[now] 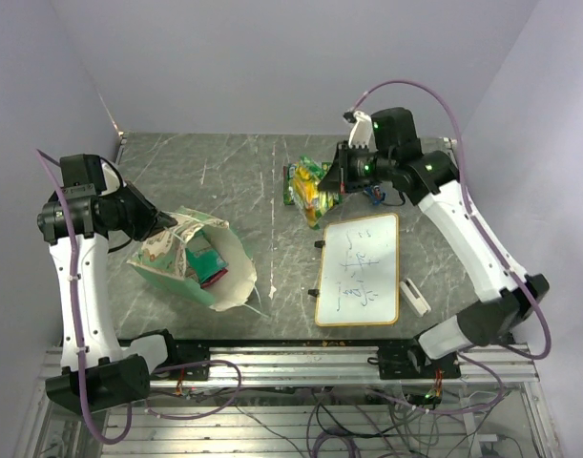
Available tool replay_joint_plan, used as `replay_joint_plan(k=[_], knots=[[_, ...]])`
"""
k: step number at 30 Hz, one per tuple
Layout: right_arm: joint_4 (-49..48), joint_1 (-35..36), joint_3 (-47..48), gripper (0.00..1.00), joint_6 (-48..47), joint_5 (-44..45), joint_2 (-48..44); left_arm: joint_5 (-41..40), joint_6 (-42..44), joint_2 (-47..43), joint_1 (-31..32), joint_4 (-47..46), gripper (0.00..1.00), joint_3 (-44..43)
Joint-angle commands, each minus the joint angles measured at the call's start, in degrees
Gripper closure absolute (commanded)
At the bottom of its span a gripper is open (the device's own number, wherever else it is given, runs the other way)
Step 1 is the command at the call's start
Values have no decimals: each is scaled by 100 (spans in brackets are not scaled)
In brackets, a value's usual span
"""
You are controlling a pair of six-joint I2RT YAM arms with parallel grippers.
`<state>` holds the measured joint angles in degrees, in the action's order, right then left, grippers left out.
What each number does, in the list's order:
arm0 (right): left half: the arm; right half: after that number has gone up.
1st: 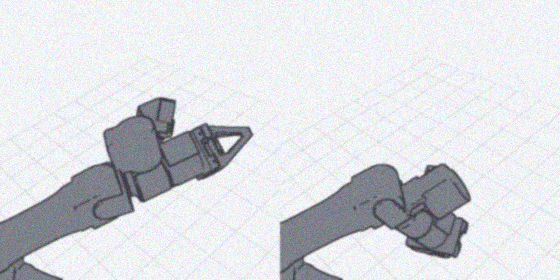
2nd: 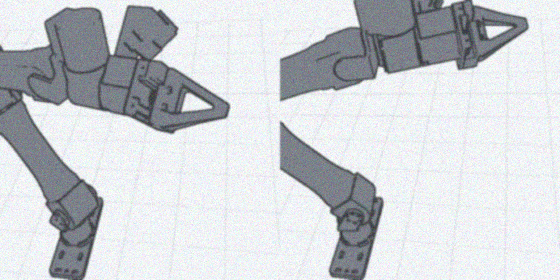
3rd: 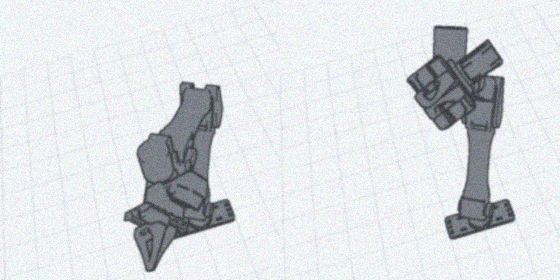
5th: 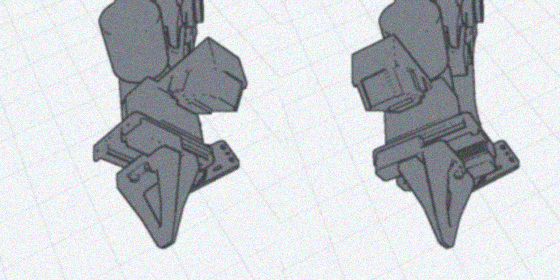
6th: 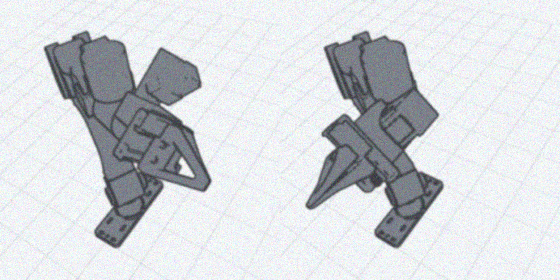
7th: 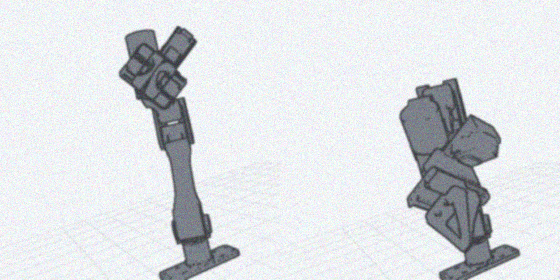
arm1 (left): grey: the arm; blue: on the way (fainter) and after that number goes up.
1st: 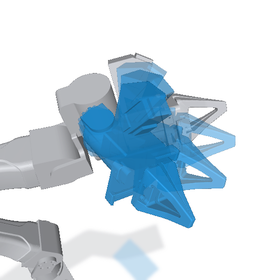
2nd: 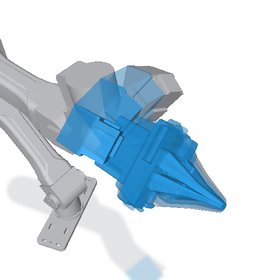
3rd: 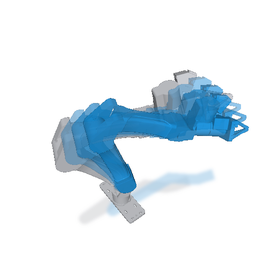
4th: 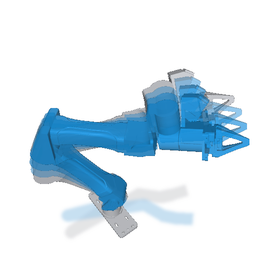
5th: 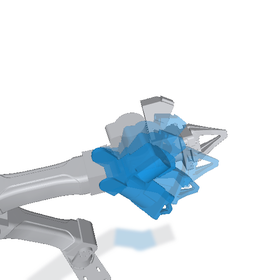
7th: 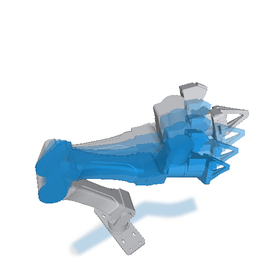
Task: Take the snacks out of the paper bag
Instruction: Place the snack at the center of the board.
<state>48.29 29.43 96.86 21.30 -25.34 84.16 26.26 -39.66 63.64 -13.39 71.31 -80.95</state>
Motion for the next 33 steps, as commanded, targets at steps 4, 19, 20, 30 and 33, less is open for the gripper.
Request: replay_joint_plan(k=[4, 19, 20, 30, 33], knots=[[123, -350, 716, 100, 889, 2537, 1206, 226, 205, -5, 20, -229, 93, 121], [931, -223, 3356, 100, 241, 5677, 3803, 263, 439, 137, 19, -115, 93, 23], [941, -182, 3424, 100, 227, 5752, 3888, 239, 446, 156, 15, -97, 93, 2], [805, 360, 3784, 100, 306, 6289, 4519, 259, 472, 228, 13, -61, 93, 0], [691, 465, 3811, 100, 297, 6414, 4664, 207, 517, 207, 18, 5, 93, -9]])
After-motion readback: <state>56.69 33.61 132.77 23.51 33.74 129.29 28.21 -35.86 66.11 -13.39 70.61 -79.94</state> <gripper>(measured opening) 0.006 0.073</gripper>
